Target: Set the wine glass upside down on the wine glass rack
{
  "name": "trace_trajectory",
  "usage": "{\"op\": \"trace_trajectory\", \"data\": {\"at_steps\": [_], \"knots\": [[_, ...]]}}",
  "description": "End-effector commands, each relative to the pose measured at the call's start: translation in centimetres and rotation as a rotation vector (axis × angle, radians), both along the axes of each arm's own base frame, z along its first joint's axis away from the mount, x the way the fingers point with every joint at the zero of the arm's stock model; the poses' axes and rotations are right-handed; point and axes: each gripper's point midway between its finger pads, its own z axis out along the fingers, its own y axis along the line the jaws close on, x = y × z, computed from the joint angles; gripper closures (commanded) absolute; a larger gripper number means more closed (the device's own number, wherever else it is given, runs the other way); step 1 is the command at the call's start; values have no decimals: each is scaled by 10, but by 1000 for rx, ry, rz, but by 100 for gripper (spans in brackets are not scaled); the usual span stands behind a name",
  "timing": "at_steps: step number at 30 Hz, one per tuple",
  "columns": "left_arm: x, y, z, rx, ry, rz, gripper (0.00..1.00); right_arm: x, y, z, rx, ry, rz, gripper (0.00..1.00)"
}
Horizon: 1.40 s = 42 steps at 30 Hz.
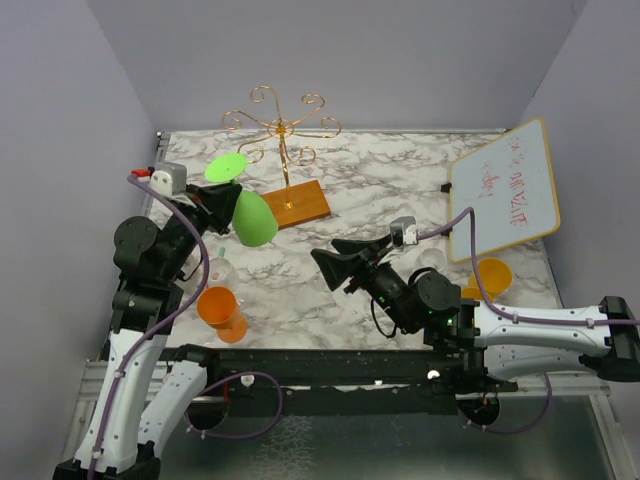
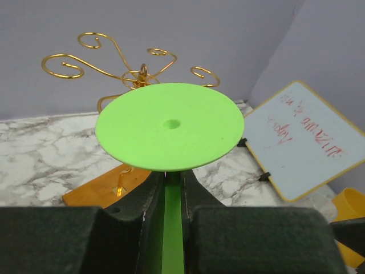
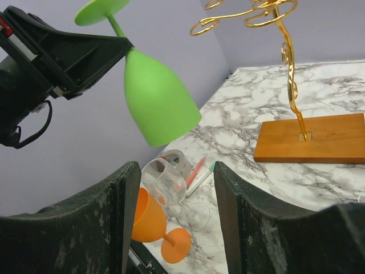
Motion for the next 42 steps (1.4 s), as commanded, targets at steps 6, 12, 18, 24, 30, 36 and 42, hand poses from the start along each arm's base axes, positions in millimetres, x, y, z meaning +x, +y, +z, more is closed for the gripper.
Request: {"op": "trace_trajectory", "data": {"at_steps": [6, 12, 18, 24, 30, 36, 42], "knots": [[48, 64, 4, 166, -49, 391, 100, 5, -10, -3, -13, 0, -52, 40], [73, 71, 6, 227, -44, 448, 100, 7, -15, -2, -25, -15, -72, 40], [107, 43, -4, 283, -31, 257, 100, 8, -17, 1, -27, -31, -78, 40], [132, 40, -14, 266, -20, 131, 100, 6, -16, 4, -28, -47, -67, 40], [130, 9, -18, 267, -82, -90, 100, 7, -21, 8, -27, -63, -78, 40], [140, 6, -35, 251, -59, -168, 100, 7, -23, 11, -24, -72, -81, 40], [152, 10, -55, 247, -12, -168, 100, 6, -23, 12, -24, -75, -78, 40]]}}
